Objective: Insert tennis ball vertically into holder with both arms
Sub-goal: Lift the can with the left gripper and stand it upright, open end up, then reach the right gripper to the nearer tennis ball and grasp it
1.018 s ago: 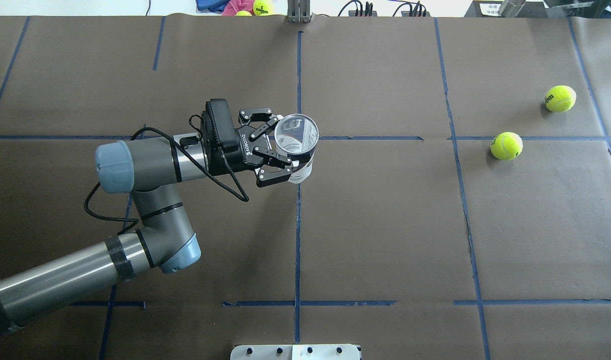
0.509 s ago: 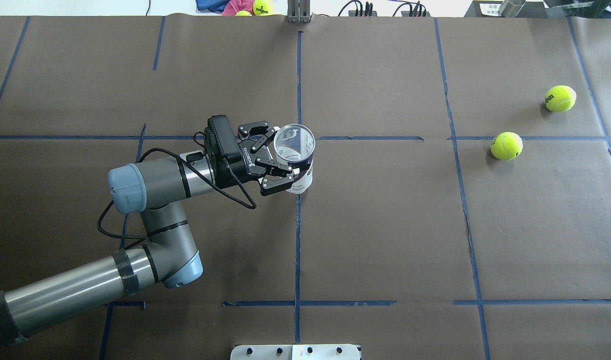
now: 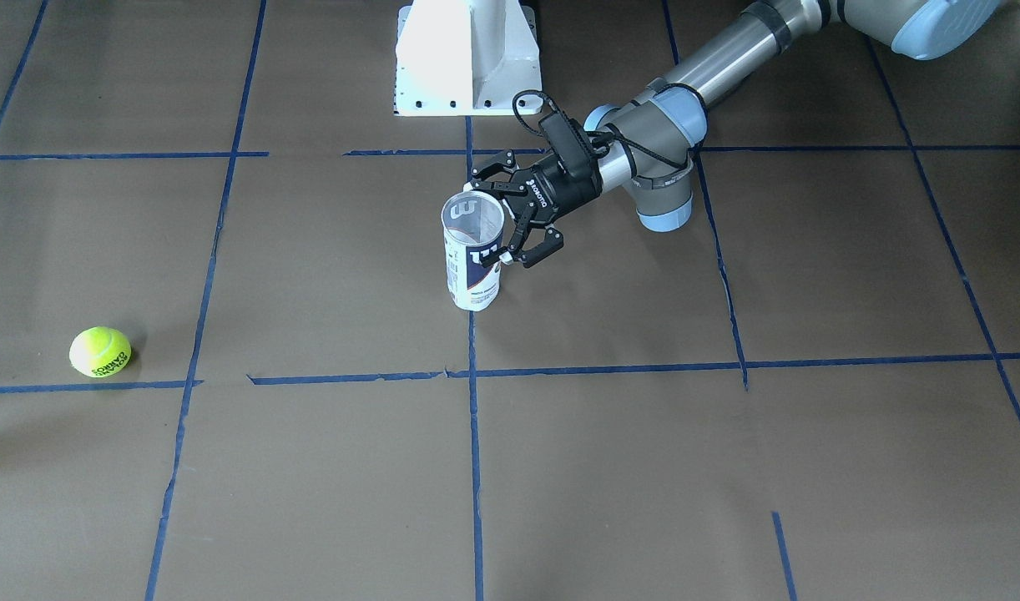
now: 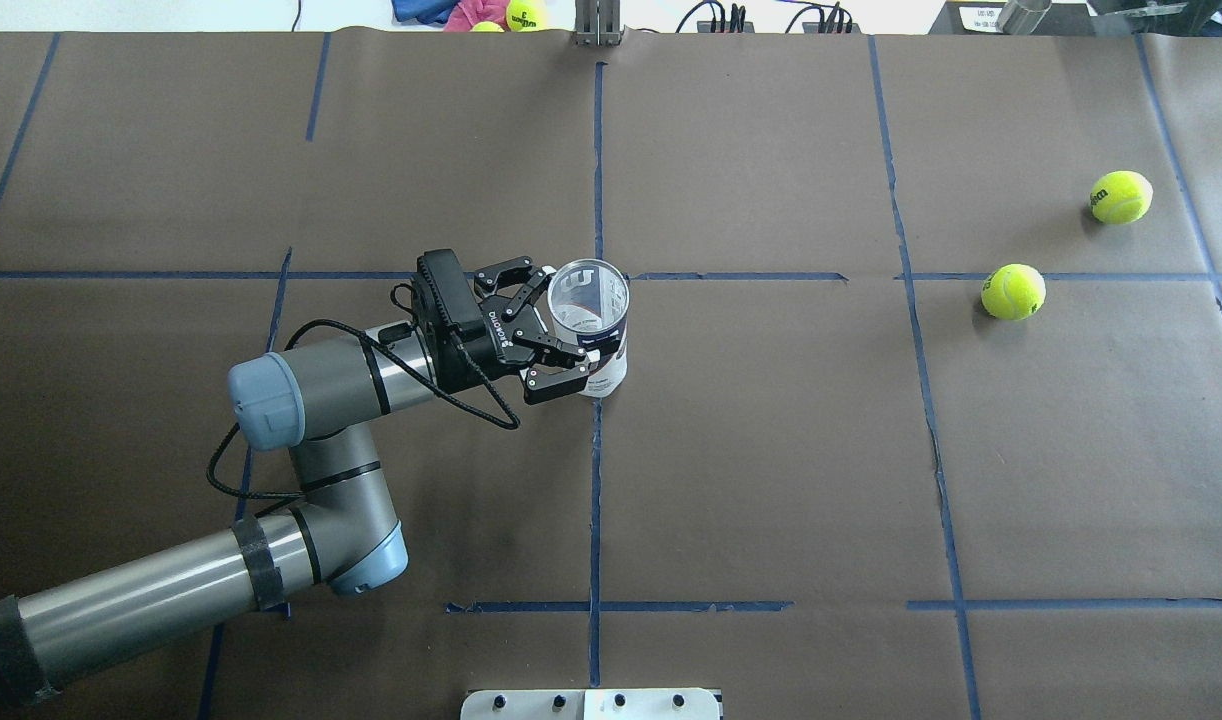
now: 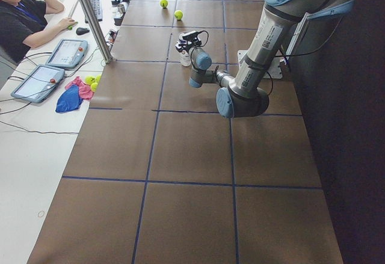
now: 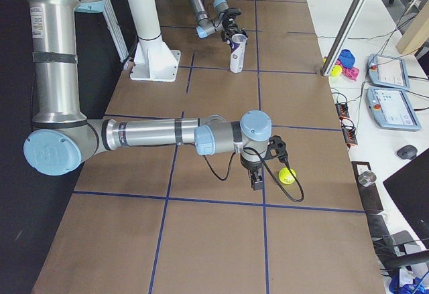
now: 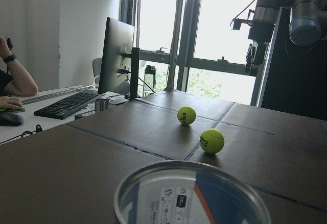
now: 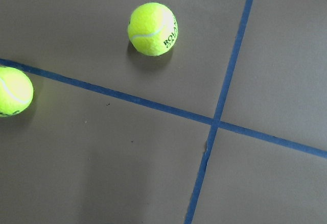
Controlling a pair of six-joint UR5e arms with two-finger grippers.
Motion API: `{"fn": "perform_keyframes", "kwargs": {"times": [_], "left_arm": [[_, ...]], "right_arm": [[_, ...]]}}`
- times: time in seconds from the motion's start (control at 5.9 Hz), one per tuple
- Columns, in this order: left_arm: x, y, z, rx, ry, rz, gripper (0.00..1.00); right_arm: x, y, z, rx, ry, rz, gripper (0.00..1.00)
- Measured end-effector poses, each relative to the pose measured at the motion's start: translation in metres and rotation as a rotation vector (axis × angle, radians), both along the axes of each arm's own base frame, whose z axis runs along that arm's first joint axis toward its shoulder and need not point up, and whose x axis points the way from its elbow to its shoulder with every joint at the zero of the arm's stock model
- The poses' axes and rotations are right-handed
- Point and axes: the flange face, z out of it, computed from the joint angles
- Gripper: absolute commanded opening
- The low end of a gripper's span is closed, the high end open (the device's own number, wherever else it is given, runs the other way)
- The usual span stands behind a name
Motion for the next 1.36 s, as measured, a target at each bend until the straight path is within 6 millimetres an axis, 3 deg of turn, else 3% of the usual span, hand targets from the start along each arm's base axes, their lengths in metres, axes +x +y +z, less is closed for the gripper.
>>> {"fn": "perform_keyframes", "kwargs": {"times": [0.17, 0.34, 0.68, 0.85, 1.02, 1.36], "left_arm": [[0.001, 0.0, -0.002, -0.002, 0.002, 0.002, 0.99], [0.001, 0.0, -0.005, -0.002, 0.005, 0.003, 0.99], [0.001, 0.0, -0.008, 0.0, 0.009, 0.004, 0.99], [0.001, 0.0, -0.009, 0.0, 0.01, 0.004, 0.99], [0.001, 0.0, -0.009, 0.001, 0.01, 0.004, 0.99], [0.001, 0.0, -0.009, 0.0, 0.009, 0.003, 0.99]], "right_arm": [[-0.007, -0.011, -0.014, 0.019, -0.004, -0.006, 1.0], [-0.036, -0.028, -0.034, 0.016, -0.013, -0.016, 1.0], [-0.14, -0.061, -0.092, -0.011, -0.013, -0.04, 1.0], [-0.184, -0.066, -0.108, -0.001, -0.001, -0.038, 1.0], [-0.221, -0.067, -0.11, 0.017, -0.004, -0.022, 1.0], [-0.262, -0.063, -0.085, 0.035, 0.024, -0.01, 1.0]]}}
